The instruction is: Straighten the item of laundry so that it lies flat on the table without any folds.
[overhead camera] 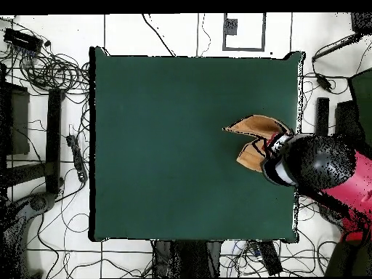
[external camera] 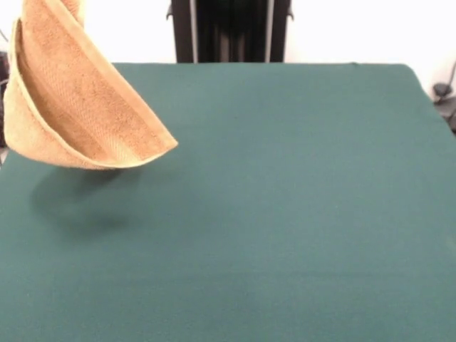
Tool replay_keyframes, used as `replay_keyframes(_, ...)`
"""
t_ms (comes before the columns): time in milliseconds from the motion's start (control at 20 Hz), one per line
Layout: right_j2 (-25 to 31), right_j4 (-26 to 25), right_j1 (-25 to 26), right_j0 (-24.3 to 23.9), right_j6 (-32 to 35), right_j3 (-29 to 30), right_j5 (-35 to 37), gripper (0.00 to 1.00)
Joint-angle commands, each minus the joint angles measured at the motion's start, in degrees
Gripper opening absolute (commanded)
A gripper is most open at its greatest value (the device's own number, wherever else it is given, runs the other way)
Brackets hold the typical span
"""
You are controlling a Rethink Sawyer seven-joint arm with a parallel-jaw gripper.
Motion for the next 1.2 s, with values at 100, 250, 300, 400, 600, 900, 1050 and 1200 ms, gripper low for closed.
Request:
replay_keyframes(100, 3.9, -0.9, -1.6, -2.1, -2.5, 2.1, 3.0, 0.00)
replay_keyframes(250, 4.1, -1.1, -2.0, -2.3, -2.3, 3.0, 2.6, 0.00)
replay_keyframes(300, 4.1, -1.2, -2.1, -2.4, -2.2, 2.9, 3.1, 0.00)
replay_keyframes(400, 4.4, -1.4, -2.5, -2.7, -2.7, 2.9, 3.7, 0.00)
replay_keyframes(600, 5.8, -1.3, -3.9, -5.6, -6.6, 2.9, 4.6, 0.00)
replay_keyframes(900, 10.1, -4.2, -6.3, -19.0, -27.4, -3.9, 12.8, 0.00)
replay_keyframes(1050, 13.2, -7.2, -5.3, -24.4, -35.6, -9.2, 16.6, 0.00)
replay_keyframes(1200, 16.9, -9.3, -3.8, -29.2, -42.5, -13.2, 20.1, 0.00)
